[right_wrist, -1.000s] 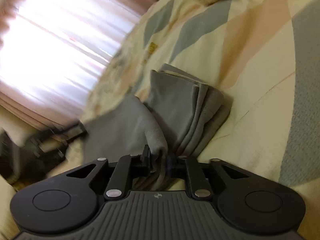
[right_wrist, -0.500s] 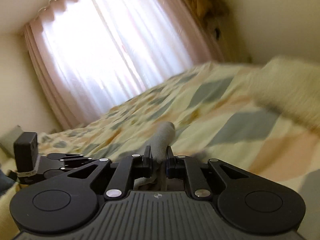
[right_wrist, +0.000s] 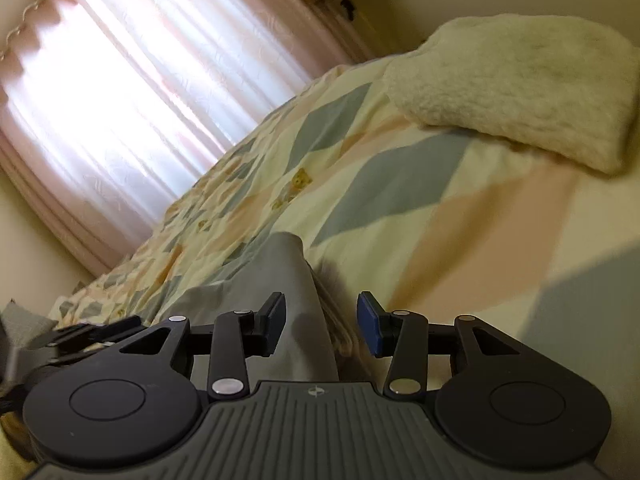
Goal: Fold clothes
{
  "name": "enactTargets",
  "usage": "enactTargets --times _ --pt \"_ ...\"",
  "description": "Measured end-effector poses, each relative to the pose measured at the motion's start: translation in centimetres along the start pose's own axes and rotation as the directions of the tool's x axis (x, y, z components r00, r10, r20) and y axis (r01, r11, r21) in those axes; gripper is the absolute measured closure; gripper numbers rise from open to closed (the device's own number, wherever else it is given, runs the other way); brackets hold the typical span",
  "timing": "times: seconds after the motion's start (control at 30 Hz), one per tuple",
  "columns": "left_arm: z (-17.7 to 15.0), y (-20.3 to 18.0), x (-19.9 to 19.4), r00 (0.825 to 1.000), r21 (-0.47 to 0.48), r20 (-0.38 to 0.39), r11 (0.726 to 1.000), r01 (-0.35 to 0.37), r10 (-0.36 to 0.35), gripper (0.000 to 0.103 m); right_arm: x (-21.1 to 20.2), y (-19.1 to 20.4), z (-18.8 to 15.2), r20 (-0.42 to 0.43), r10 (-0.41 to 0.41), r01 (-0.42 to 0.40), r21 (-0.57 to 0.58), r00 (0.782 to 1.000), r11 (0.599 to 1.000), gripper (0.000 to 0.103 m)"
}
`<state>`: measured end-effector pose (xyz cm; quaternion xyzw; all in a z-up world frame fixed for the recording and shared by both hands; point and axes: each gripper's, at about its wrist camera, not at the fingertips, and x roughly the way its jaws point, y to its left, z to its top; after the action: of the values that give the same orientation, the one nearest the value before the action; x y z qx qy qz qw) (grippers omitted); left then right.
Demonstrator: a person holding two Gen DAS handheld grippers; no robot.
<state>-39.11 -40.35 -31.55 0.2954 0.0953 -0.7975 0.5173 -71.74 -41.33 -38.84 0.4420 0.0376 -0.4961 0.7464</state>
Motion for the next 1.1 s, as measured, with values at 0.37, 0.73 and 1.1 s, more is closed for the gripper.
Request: enactTargets --times 0.37,0.73,1.1 --pt "-1.7 0.7 2.0 0.997 -0.061 -0.053 0.997 -0.054 0.050 0.078 4.3 1.6 1.9 -0.067 -0.001 -0.010 -0.155 0.998 0.988 0.092" --pt "0.6 0.8 3.4 0.999 -0.073 -0.009 0.996 -0.051 0.051 0.090 3.3 4.8 2.2 0.058 -0.080 0.093 -0.297 0.995 0.950 0.065" --pt "-2.6 2.7 9.1 0.993 -0.195 -0.112 0.979 -0.063 0.041 0.097 11.7 4.6 1.8 -0.092 -0.188 0.137 -0.393 0.978 0.909 0.103"
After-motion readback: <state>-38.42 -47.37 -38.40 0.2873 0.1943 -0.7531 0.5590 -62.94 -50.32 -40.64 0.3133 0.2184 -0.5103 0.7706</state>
